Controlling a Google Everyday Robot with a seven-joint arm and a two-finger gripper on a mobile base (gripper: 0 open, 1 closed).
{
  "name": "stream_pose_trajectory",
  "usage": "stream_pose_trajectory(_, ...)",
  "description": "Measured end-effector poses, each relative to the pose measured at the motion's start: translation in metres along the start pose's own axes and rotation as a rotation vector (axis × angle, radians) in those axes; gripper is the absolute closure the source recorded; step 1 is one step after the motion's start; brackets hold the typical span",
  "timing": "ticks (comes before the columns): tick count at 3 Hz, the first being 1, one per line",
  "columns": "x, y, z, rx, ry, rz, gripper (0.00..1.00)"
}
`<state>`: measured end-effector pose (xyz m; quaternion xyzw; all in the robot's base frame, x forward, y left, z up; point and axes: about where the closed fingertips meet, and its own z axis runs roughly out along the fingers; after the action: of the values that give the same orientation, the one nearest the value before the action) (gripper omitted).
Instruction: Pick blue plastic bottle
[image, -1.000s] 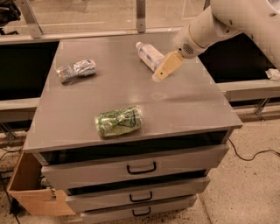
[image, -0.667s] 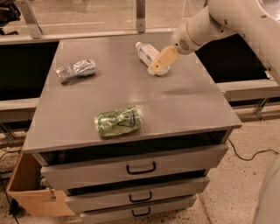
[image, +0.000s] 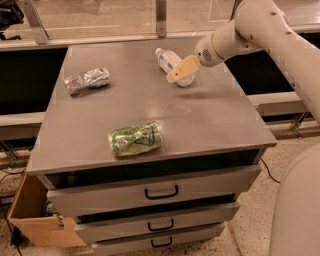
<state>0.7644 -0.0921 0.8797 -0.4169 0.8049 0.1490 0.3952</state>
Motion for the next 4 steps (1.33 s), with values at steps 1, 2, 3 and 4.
stream_pose_trajectory(1, 0.006, -0.004, 0.022, 0.022, 0.03, 0.055, 0.0)
stream_pose_trajectory(2, 0.007, -0.001, 0.038, 0.056, 0.088, 0.118, 0.16)
stream_pose_trajectory(3, 0.006, 0.004, 0.045, 0.079, 0.12, 0.179, 0.41)
stream_pose_trajectory(4, 0.001, 0.01, 0.042, 0.078, 0.115, 0.197, 0.62)
